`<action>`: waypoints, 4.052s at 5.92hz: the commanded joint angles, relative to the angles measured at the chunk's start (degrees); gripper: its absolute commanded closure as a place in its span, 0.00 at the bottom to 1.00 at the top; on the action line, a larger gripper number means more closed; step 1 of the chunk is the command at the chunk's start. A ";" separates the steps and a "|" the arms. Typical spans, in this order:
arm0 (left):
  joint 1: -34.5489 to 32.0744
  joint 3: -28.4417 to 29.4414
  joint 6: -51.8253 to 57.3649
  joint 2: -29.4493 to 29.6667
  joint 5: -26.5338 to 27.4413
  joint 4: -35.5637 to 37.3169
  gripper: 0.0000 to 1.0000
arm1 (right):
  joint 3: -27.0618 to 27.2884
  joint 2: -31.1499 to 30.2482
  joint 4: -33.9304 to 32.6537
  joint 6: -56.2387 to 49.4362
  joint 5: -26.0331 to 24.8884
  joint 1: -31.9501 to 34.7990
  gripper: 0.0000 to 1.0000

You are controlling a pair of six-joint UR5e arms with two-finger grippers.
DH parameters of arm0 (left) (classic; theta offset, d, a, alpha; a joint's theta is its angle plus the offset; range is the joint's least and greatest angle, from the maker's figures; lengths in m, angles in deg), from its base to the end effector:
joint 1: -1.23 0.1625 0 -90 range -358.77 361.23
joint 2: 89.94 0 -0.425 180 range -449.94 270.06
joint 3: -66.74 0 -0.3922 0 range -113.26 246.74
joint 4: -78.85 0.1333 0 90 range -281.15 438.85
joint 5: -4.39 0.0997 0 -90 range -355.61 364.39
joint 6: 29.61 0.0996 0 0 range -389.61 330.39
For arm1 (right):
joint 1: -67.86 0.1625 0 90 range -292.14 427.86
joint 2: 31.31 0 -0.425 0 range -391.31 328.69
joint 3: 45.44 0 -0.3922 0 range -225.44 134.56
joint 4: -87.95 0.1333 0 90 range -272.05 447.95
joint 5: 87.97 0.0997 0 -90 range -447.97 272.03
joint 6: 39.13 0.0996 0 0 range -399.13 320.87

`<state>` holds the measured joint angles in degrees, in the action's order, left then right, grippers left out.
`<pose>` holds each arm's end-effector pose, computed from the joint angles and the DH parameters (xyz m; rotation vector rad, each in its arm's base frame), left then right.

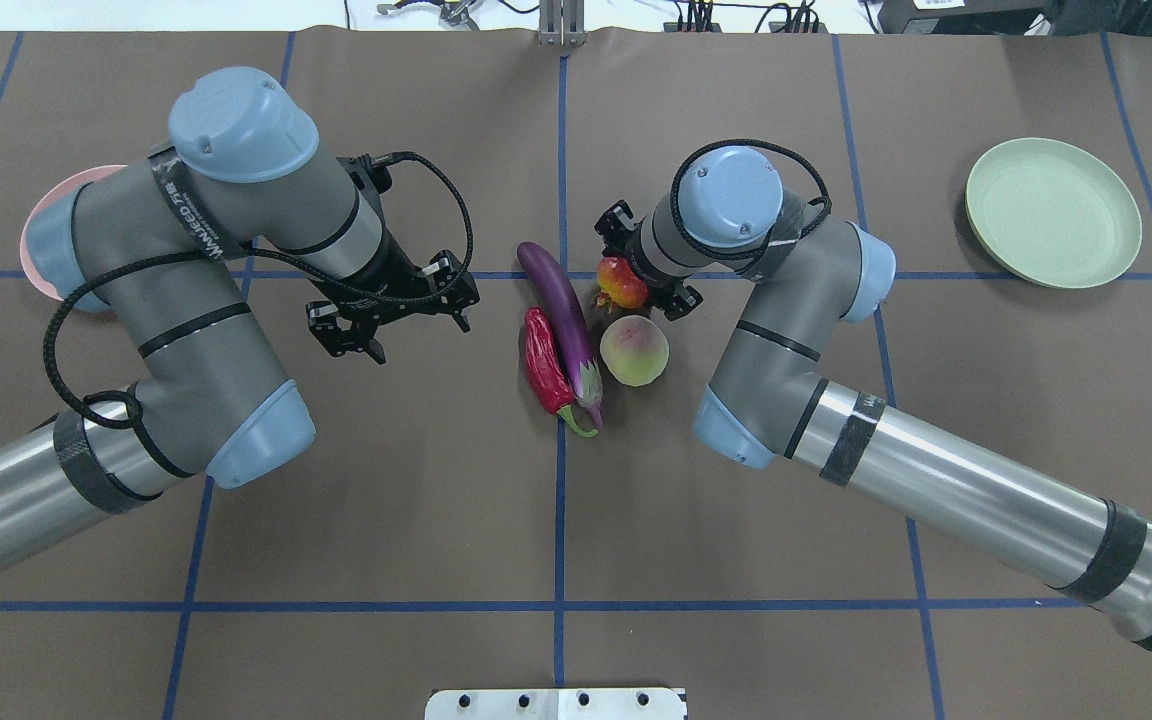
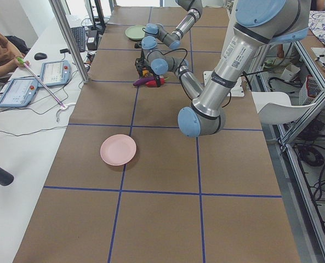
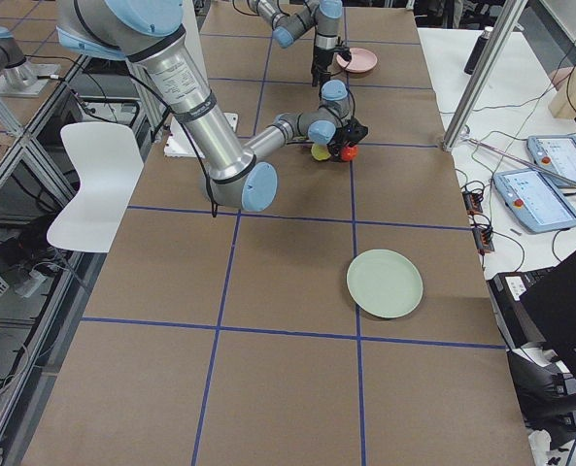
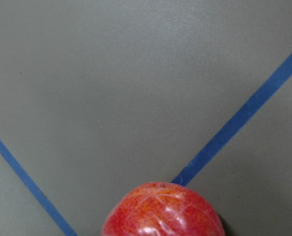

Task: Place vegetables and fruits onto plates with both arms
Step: 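Grasp the red apple with the right gripper and lift it, then carry the apple onto the green plate while the left gripper grasps the red chili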

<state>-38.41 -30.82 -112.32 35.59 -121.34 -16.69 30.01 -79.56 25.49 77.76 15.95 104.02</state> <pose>0.4603 -0.4789 0.2191 -0.2101 0.9853 -0.2518 -0.5558 -0.5416 0.2747 -0.1521 -1.0015 0.8932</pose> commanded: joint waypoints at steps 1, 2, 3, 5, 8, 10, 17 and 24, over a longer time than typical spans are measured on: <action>3.49 0.09 -0.17 0.68 4.67 -1.22 0.00 | 0.57 -0.09 0.24 -0.26 0.06 0.31 1.00; 4.39 2.35 -0.18 1.04 5.67 -4.01 0.00 | 1.62 0.00 -0.20 -0.35 0.67 2.41 1.00; 4.40 6.64 -1.39 2.52 5.68 -7.96 0.00 | 2.33 0.00 -0.46 -0.70 3.38 5.21 1.00; 5.62 15.78 -7.90 6.91 5.77 -15.88 0.03 | 4.08 -2.10 -0.55 -3.67 12.68 12.41 1.00; 5.80 19.50 -8.09 9.47 5.77 -16.17 0.14 | 6.73 -5.36 -0.38 -6.68 13.77 13.24 1.00; 6.50 20.74 -8.09 10.18 5.85 -16.17 0.17 | 7.78 -6.24 -0.38 -6.68 13.77 13.24 1.00; 7.82 21.01 -8.17 10.27 7.52 -16.26 0.40 | 6.82 -14.93 -0.55 -31.14 22.73 27.28 1.00; 5.82 20.13 -8.09 11.24 7.70 -16.61 1.00 | -1.25 -19.76 -0.38 -53.37 22.57 32.83 1.00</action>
<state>-31.31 -10.11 -120.50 46.85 -113.58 -33.07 30.99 -98.21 25.11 30.22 38.87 136.00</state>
